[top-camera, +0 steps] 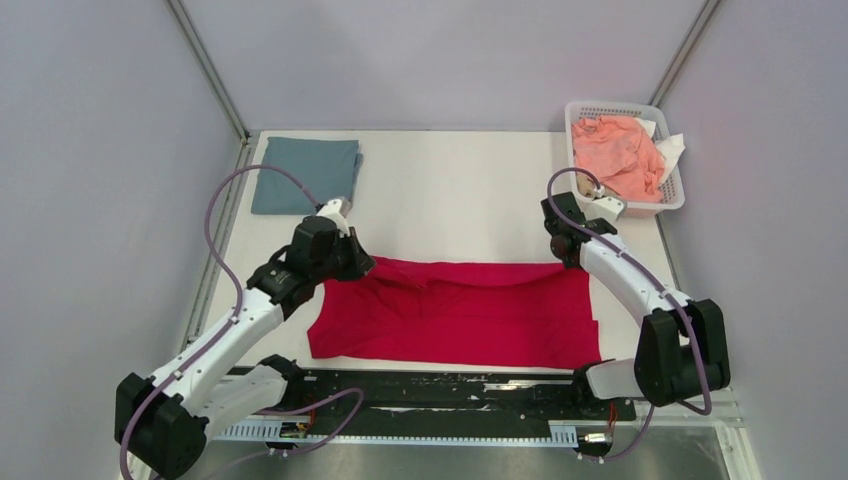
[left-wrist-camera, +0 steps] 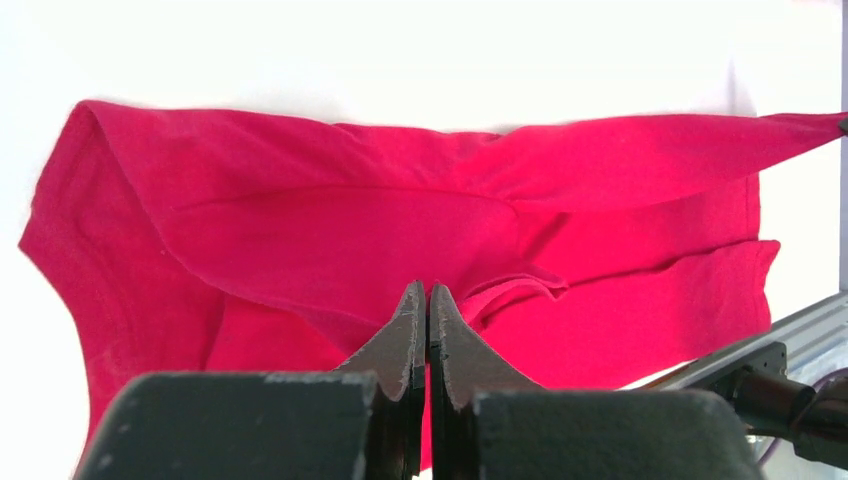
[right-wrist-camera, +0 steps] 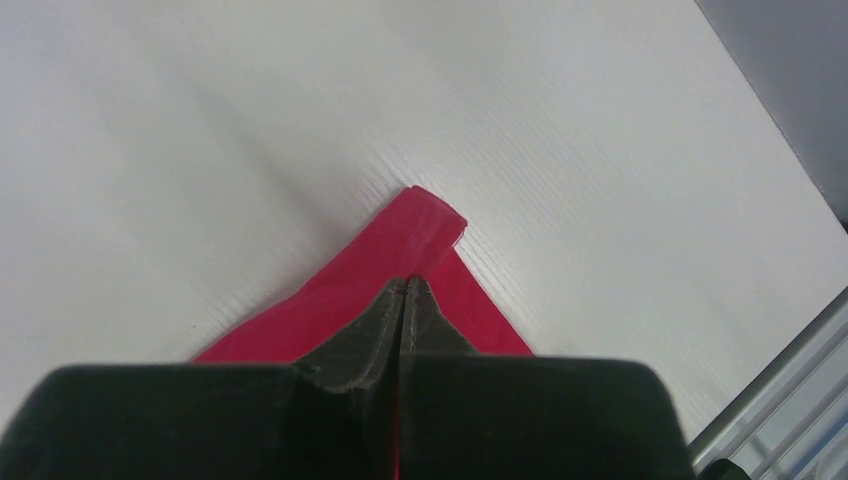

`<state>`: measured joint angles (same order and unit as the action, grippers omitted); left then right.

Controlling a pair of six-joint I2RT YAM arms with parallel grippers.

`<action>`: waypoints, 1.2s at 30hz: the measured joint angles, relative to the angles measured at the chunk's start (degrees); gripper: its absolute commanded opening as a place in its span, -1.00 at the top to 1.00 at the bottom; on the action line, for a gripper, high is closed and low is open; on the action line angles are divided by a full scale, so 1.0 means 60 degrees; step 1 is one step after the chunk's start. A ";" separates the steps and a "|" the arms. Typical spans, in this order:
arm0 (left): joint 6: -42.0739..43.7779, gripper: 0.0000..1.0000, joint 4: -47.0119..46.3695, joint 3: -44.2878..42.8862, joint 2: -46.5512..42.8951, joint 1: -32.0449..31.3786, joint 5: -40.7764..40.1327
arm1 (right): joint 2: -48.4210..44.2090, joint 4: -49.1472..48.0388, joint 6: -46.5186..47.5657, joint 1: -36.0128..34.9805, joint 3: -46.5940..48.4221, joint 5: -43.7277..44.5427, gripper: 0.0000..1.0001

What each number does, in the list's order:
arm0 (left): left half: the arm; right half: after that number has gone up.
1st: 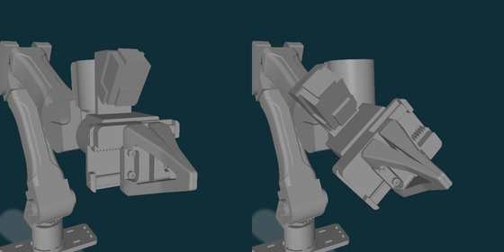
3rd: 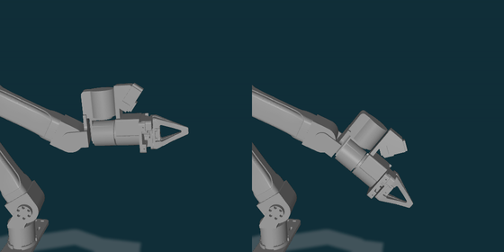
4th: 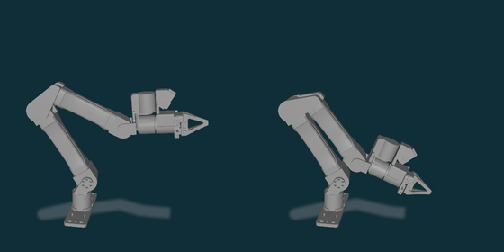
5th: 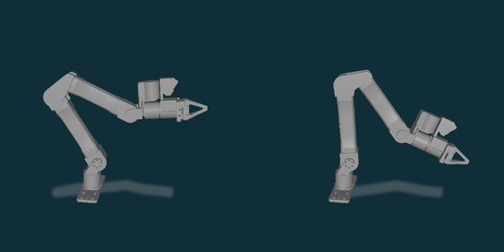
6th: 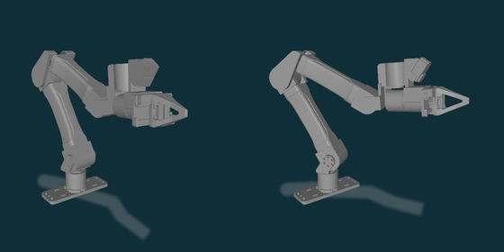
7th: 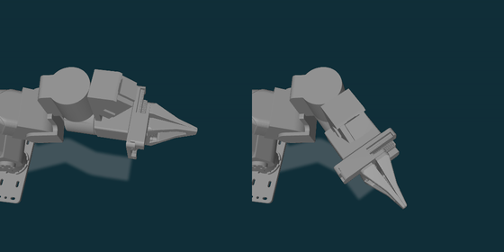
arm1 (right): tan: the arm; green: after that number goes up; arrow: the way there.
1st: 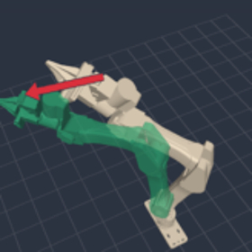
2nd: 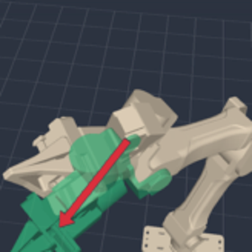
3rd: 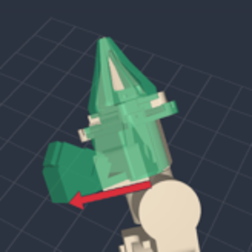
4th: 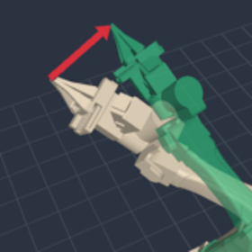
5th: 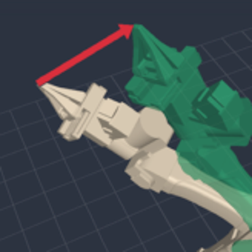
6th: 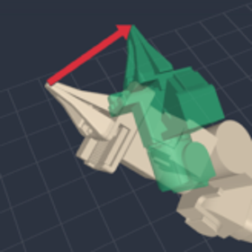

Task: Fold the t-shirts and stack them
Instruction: Fold the other side of the tshirt into a rectangle

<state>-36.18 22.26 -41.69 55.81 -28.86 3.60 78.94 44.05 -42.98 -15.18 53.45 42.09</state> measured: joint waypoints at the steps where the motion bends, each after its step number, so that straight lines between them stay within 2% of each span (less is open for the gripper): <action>1: -0.0015 1.00 0.0113 0.0015 -0.0131 0.0000 -0.0036 | -0.0087 0.0011 0.0000 -0.0015 -0.0044 -0.0004 1.00; 10: -0.0219 1.00 0.0699 0.0484 -0.1188 -0.0007 -0.0069 | -0.0933 0.0466 -0.0044 -0.0197 -0.0517 -0.0084 1.00; 21: -0.0568 0.99 0.1548 0.1293 -0.1679 -0.0036 0.0346 | -0.1140 0.0703 -0.0339 -0.0219 -0.1279 -0.0208 1.00; 22: -0.0645 0.91 0.1585 0.1519 -0.1719 -0.0047 0.0423 | -0.1137 0.0765 -0.0430 -0.0219 -0.1351 -0.0215 1.00; 23: -0.0729 0.51 0.1647 0.1716 -0.1730 -0.0051 0.0477 | -0.1140 0.0838 -0.0568 -0.0219 -0.1443 -0.0259 0.95; 24: -0.0838 0.32 0.1774 0.1967 -0.1730 -0.0051 0.0532 | -0.1140 0.0914 -0.0696 -0.0219 -0.1541 -0.0284 0.68; 25: -0.0940 0.06 0.1953 0.2171 -0.1730 -0.0055 0.0561 | -0.1140 0.1020 -0.0849 -0.0219 -0.1639 -0.0306 0.18; 26: -0.1024 -0.06 0.2204 0.2310 -0.1745 -0.0055 0.0594 | -0.1140 0.1118 -0.1002 -0.0219 -0.1745 -0.0324 -0.22; 28: -0.1228 -0.70 0.2692 0.2473 -0.1883 -0.0055 0.0616 | -0.1162 0.1330 -0.1293 -0.0219 -0.1869 -0.0357 -0.73; 29: -0.1333 -0.93 0.2900 0.2495 -0.2036 -0.0055 0.0670 | -0.1177 0.1530 -0.1377 -0.0219 -0.1887 -0.0364 -0.81; 30: -0.1293 -0.96 0.2991 0.2495 -0.2193 -0.0055 0.0743 | -0.1206 0.1668 -0.1497 -0.0219 -0.1887 -0.0361 -0.89; 32: -0.1308 -1.00 0.3100 0.2437 -0.2579 -0.0055 0.0994 | -0.1337 0.1934 -0.1577 -0.0219 -0.1858 -0.0361 -1.00; 36: -0.1209 -1.00 0.2841 0.2138 -0.2779 -0.0062 0.1290 | -0.1898 0.2069 -0.1348 -0.0219 -0.1628 -0.0528 -1.00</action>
<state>-43.44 39.31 -28.86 39.13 -29.23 11.33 67.55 56.47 -51.07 -16.49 43.68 38.92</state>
